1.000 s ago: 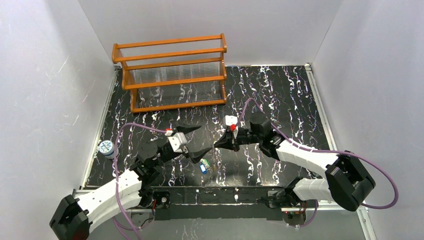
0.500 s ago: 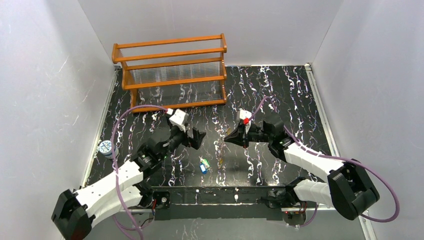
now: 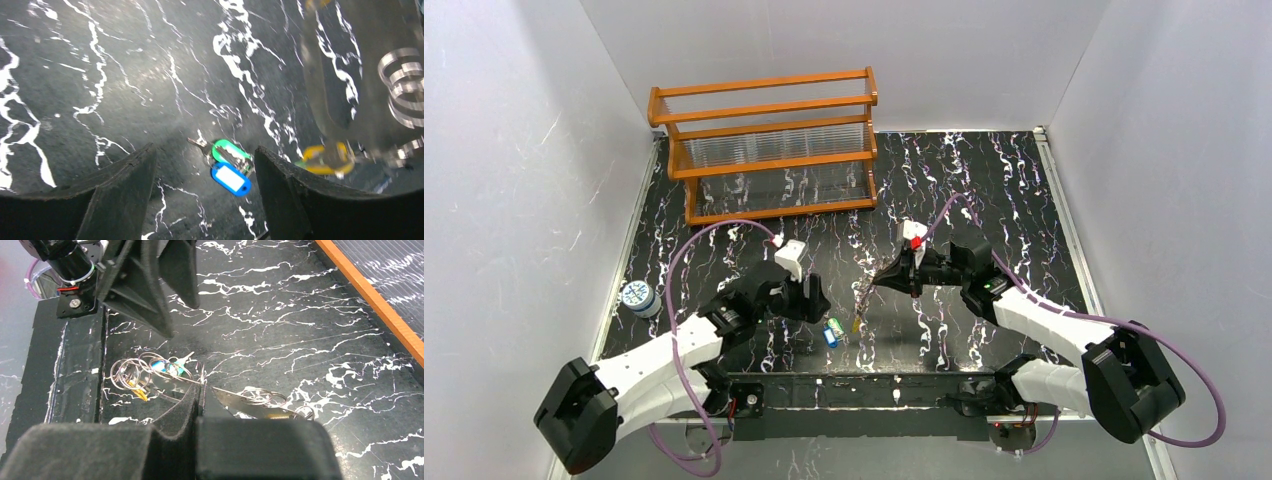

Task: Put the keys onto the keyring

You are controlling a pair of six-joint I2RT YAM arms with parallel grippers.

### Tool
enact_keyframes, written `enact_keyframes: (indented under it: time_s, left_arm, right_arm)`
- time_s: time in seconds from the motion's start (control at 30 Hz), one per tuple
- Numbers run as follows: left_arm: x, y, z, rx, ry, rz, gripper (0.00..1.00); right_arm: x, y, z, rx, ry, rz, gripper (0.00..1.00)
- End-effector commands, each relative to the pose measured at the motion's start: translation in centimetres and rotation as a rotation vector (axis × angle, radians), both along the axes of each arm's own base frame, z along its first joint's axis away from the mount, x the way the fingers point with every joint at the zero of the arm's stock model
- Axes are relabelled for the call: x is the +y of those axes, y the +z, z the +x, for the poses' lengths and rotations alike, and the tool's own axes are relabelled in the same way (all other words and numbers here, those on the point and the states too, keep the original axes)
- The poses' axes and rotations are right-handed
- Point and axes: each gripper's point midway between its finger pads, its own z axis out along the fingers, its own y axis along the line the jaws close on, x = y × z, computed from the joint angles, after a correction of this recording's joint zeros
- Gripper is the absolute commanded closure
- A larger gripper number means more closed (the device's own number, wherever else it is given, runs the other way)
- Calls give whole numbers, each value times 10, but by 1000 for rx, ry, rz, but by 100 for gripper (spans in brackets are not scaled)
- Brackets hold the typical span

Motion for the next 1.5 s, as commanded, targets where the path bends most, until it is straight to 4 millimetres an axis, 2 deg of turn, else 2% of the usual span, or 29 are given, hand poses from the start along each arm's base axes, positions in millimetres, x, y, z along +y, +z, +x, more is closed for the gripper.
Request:
enact_keyframes:
  time_s: [0.0,0.1,0.17,0.23,0.47,0.6,0.83,1.3,1.47]
  left_arm:
    - [-20,11,-23,-54,-191,-113,34]
    - [-26,17,-29,-141,-279,-161,34]
    - [-37,29,-35,-234,-364,-248,35]
    - [-41,27,-45,-297,-454,-271,37]
    - [-41,20,-46,-448,-592,-170,38]
    - [-44,13,-51,-526,-706,-111,45]
    - [-48,4,-54,-541,-753,-61,50]
    - [-53,-32,-66,-493,-764,85,63]
    - [-51,-40,-62,-498,-746,135,64]
  right_arm:
    - [-3,9,8,-41,-48,12,99]
    - [-6,7,12,-39,-82,5,99]
    - [-8,6,14,-42,-106,1,99]
    - [-11,5,17,-45,-131,-3,99]
    - [-20,0,18,-53,-184,-12,99]
    - [-23,-1,18,-59,-204,-13,99]
    - [-25,-2,16,-57,-207,-15,99]
    - [-24,-1,15,-52,-206,-4,99]
    - [-23,-1,13,-45,-191,4,99]
